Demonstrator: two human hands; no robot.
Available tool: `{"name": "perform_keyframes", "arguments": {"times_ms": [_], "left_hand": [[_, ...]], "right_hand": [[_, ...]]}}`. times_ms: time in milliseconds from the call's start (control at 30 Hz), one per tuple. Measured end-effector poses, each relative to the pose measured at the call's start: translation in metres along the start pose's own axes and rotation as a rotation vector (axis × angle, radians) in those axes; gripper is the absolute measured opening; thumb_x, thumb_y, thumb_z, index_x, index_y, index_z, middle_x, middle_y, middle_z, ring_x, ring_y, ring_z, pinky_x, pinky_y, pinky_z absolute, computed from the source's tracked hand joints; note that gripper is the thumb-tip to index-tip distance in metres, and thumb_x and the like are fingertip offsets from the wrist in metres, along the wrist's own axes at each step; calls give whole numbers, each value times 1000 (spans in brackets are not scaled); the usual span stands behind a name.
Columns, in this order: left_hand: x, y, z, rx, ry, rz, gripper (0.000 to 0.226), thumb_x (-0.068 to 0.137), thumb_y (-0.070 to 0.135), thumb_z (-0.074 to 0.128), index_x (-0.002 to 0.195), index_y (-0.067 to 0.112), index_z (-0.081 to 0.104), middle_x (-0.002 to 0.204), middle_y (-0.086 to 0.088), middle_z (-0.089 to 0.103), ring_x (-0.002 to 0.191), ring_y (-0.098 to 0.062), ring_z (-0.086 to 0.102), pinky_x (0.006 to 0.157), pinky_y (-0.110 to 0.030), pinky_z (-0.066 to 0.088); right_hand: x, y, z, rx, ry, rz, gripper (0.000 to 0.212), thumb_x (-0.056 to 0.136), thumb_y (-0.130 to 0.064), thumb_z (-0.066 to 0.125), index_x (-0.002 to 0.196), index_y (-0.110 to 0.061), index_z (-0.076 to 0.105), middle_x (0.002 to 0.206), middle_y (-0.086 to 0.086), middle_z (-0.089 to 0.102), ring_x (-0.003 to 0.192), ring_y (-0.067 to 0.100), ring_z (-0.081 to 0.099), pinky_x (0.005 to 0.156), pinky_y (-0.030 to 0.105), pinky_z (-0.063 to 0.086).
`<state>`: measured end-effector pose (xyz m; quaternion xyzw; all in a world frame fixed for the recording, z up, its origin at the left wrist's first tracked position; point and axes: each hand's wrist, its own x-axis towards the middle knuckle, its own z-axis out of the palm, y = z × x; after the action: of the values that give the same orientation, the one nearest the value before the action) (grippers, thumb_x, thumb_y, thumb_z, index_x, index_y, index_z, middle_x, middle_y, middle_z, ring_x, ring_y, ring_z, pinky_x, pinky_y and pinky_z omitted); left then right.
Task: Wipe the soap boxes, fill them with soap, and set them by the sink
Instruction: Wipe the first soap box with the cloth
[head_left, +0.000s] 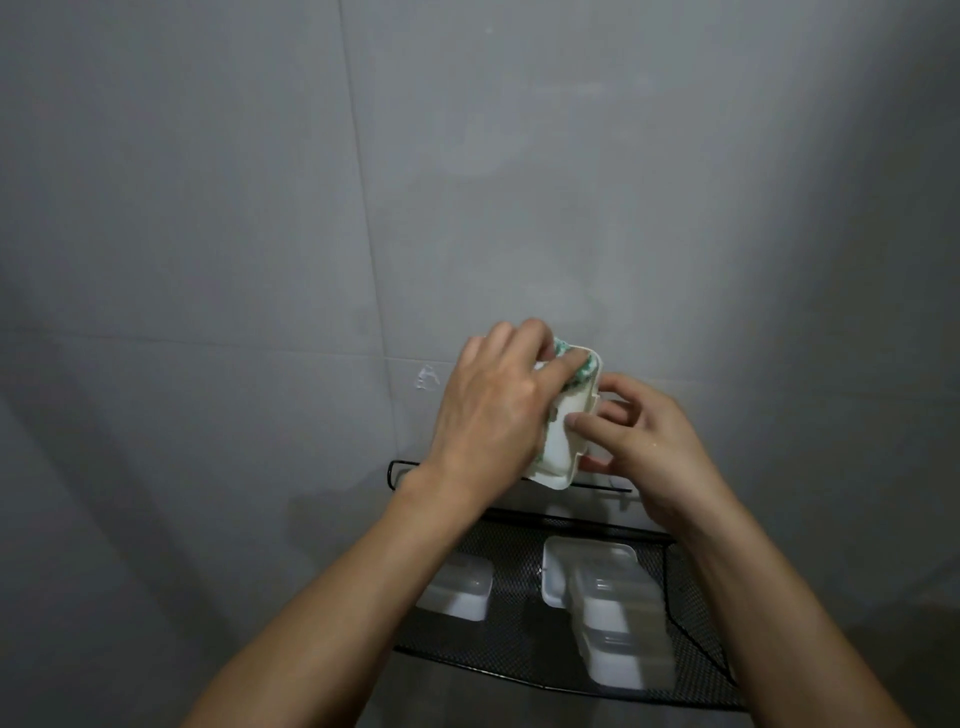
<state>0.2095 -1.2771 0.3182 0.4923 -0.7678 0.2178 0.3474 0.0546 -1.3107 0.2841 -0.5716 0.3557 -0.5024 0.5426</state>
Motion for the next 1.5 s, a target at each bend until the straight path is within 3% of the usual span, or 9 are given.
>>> {"name": "perform_keyframes", "arguments": {"times_ms": [233,400,500,633,767,867,967,1133,1500], "left_hand": [[-2,-3,4,-126,59,-271,33,96,12,56,128,11,64,98,-10,51,89,-29,52,71,-43,46],[-15,11,15,-159,48,-415,25,97,12,50,115,12,66,90,2,42,84,-19,47,73,-34,41],[-21,2,18,-240,7,-481,28,100,14,47,119,15,68,92,2,43,87,-21,51,73,-36,46],[-16,-2,14,-287,55,-447,26,99,16,53,119,16,70,91,-4,46,82,-22,52,68,-42,49],[-14,-6,9,-267,43,-388,30,97,14,57,124,19,68,93,-4,44,86,-23,50,68,-40,48],[-11,-3,5,-236,35,-308,35,93,7,57,122,20,70,94,-7,46,87,-26,50,68,-40,47],[-9,-2,3,-194,23,-230,35,91,6,56,119,21,72,93,-7,47,87,-26,50,67,-36,44],[-13,-11,5,-147,-28,-198,34,91,8,60,122,21,70,92,-5,46,85,-26,50,66,-32,39],[-18,-17,2,87,-73,-256,9,89,8,63,98,7,65,87,-4,43,77,-23,47,55,-31,27]], "right_hand": [[1,4,1,45,70,-45,31,88,10,64,104,-17,62,78,-1,75,72,13,73,58,28,58],[3,9,2,158,172,-75,34,85,10,66,109,-13,58,100,9,75,81,17,74,62,29,58],[4,8,-7,173,154,-88,43,84,11,67,115,-17,57,112,11,72,95,25,74,69,34,60],[5,5,-8,208,43,-17,63,81,15,66,126,-27,54,115,9,70,100,27,72,79,50,60],[7,-2,-10,270,-20,103,32,90,-2,62,116,-21,57,97,8,75,86,27,73,84,57,58],[6,-1,-9,247,-27,176,12,93,-19,62,104,-22,61,100,10,71,88,28,71,82,53,60],[6,-1,-10,212,-20,191,19,90,-31,64,108,-23,66,109,10,72,94,24,71,78,47,61],[4,0,-12,200,44,130,21,94,-12,61,114,-7,65,94,10,74,76,20,72,62,32,60],[-1,5,-8,194,185,-41,11,94,-5,62,101,-12,66,89,8,75,78,22,72,59,28,59]]}}
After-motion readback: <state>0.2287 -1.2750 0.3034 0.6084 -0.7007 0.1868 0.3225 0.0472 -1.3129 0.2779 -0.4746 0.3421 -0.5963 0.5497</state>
